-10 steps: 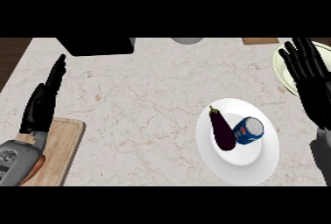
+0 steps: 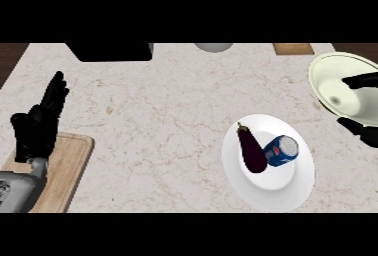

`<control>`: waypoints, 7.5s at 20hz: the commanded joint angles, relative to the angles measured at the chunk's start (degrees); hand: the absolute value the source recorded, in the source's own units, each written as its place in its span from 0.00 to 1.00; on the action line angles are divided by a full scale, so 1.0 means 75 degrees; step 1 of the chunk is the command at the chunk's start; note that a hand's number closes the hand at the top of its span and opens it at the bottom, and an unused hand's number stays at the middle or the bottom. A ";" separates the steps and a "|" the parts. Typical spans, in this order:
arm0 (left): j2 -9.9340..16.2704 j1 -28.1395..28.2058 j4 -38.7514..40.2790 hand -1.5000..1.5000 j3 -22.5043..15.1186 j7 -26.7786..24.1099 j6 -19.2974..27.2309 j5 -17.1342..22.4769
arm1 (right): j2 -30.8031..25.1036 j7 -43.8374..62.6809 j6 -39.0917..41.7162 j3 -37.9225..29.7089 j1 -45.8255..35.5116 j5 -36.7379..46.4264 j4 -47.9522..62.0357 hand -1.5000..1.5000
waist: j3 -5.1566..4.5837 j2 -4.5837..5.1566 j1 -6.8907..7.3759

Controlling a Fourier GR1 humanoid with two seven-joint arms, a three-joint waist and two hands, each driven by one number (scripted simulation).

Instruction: Pick the can from the plate and place it in the bowl

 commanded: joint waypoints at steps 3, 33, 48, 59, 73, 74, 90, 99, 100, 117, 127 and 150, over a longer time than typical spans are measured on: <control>0.0033 0.0867 -0.0462 0.50 0.0481 -0.0136 -0.0288 0.0626 | 0.0378 -0.0703 -0.1633 0.0015 0.2732 0.1764 -0.1089 0.00 | 0.0051 -0.0107 -0.0098; -0.0664 0.0715 -0.0421 0.50 0.1007 -0.0191 -0.1237 -0.0100 | -0.0459 0.4332 0.2689 0.1856 -0.0954 0.2323 -0.0957 0.00 | 0.0046 0.0037 0.0423; -0.0884 0.0773 -0.0868 0.50 0.1413 0.0398 -0.1372 -0.0450 | 0.0513 0.4381 0.3929 0.2722 -0.0973 0.3918 0.0028 0.00 | 0.0055 -0.0006 0.0239; -0.0826 0.1116 -0.0675 0.50 0.2179 -0.0081 -0.2074 -0.0430 | 0.0964 0.3086 0.3105 0.2571 -0.0536 0.5610 0.0392 0.00 | 0.0052 -0.0002 0.0223; -0.1725 0.0814 -0.0333 0.50 0.2170 -0.0052 -0.2197 -0.1180 | 0.1774 0.2159 0.2746 0.2201 0.0040 0.7056 0.1054 0.00 | 0.0053 0.0004 0.0204; -0.1545 0.0962 -0.0820 0.50 0.2271 0.0286 -0.2390 -0.1049 | 0.2385 0.2745 0.2972 0.2374 -0.0628 0.7191 0.1430 0.00 | 0.0053 0.0004 0.0241; -0.2049 0.0612 -0.0812 0.50 0.2431 0.0496 -0.2319 -0.1507 | 0.3219 0.1394 0.2490 0.2249 -0.0714 0.7921 0.2695 1.00 | 0.0054 -0.0001 0.0218; -0.2104 0.0315 -0.0485 0.50 0.2480 0.0355 -0.2376 -0.1613 | 0.3338 0.2138 0.1281 0.1141 -0.1783 0.8402 0.3660 1.00 | 0.0057 0.0022 0.0285; -0.1915 0.0391 -0.0352 0.50 0.2580 0.0189 -0.2658 -0.1461 | 0.3369 0.2816 0.1128 0.0609 -0.1977 0.8341 0.4023 1.00 | 0.0058 0.0059 0.0364; -0.2141 0.0165 -0.0194 0.50 0.2332 0.0191 -0.2451 -0.1758 | 0.3333 0.9324 -0.2373 -0.0258 -0.6319 1.1448 0.5673 1.00 | 0.0042 0.0090 0.0601; -0.2023 0.0221 -0.0420 0.50 0.2596 0.0529 -0.2668 -0.1458 | 0.2534 0.8887 -0.3246 -0.1216 -0.6930 1.1531 0.6909 1.00 | 0.0054 0.0055 0.0373; -0.2319 0.0083 -0.0365 0.50 0.2425 0.0424 -0.2470 -0.1830 | 0.0296 0.5850 -0.4508 -0.3292 -0.5391 0.9628 1.0333 1.00 | 0.0071 0.0125 0.0420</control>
